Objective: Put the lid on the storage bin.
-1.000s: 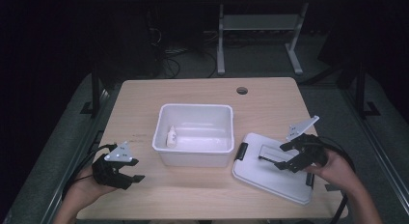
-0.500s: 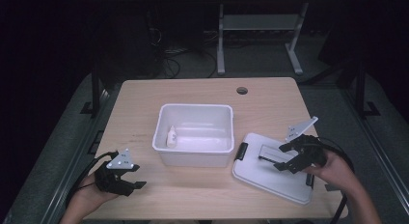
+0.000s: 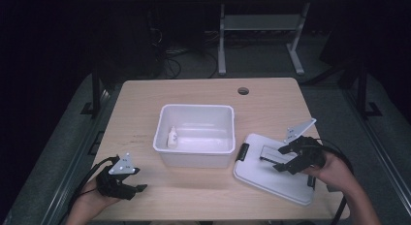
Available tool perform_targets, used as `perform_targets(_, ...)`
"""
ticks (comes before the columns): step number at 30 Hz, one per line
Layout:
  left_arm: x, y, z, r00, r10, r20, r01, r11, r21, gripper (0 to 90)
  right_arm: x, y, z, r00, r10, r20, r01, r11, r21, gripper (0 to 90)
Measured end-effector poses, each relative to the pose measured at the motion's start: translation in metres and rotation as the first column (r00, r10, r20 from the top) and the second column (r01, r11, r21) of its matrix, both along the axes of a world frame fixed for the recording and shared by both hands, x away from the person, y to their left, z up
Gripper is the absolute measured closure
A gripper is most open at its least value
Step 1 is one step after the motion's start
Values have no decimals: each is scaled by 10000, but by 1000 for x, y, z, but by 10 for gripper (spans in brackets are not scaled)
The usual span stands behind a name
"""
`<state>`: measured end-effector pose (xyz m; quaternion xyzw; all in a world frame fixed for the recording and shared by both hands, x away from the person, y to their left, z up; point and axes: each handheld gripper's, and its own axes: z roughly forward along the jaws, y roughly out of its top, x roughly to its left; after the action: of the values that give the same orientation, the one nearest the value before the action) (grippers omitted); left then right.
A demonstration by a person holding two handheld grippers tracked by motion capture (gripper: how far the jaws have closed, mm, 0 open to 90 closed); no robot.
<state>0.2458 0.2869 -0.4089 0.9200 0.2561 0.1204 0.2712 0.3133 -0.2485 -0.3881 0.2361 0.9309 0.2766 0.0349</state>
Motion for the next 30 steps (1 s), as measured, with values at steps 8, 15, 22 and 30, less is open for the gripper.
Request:
perform_targets(8,-2,4,-3,9994,288,213,-284,9995,-151,382,0,4,-7,10000,20,55,-18,9995,-330,518)
perform_targets(15,-3,2,-5,9996,227,189,-223,9995,-206,384,3,3,-15,9999,37,-106,-43,9986,-534,662)
perform_targets(22,-3,3,-7,9996,253,150,-249,9994,-249,391,5,0,-13,9999,-86,95,91,9986,-528,716)
perform_targets(30,-1,4,-8,9996,270,130,-266,9991,-342,390,13,-3,-13,9996,-230,132,238,9979,-610,738)
